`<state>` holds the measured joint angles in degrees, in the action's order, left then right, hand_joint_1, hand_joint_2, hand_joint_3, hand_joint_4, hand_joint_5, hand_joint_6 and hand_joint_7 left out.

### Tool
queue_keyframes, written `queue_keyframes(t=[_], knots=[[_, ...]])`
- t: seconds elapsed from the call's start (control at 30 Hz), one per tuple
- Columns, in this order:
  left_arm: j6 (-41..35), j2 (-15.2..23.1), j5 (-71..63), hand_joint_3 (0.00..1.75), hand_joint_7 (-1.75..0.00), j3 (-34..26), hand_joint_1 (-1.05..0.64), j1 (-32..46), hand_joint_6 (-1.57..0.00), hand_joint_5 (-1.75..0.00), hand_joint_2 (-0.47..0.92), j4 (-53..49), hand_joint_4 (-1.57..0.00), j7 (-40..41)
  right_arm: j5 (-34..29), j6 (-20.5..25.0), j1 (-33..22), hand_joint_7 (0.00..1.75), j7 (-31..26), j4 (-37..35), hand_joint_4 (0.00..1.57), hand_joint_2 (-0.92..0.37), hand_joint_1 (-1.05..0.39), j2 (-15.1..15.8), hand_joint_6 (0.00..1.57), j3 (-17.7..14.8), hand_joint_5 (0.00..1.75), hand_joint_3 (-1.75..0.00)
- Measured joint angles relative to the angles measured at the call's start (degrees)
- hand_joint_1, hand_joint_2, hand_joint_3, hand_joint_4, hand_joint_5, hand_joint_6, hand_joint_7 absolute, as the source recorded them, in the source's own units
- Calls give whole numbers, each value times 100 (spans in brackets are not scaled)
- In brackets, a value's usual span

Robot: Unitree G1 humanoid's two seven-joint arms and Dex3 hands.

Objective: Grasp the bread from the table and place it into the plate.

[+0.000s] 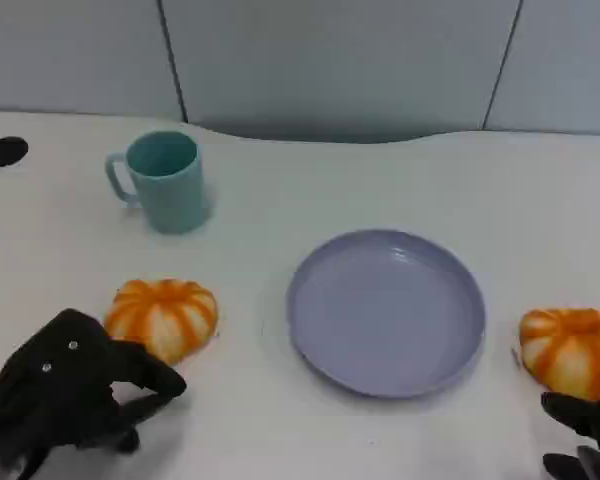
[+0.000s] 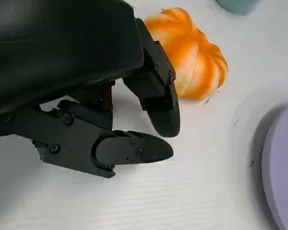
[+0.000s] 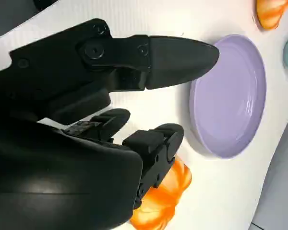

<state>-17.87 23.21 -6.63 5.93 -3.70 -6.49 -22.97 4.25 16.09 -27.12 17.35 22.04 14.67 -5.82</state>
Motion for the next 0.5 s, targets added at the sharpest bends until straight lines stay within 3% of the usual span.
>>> queue_keyframes(t=[0.5], knots=[[-15, 18, 14, 39, -86, -20, -46, 2, -64, -148, 92, -17, -53, -20, 17, 105, 24, 0, 1, 97, 64, -92, -52, -14, 47, 3, 1, -49]])
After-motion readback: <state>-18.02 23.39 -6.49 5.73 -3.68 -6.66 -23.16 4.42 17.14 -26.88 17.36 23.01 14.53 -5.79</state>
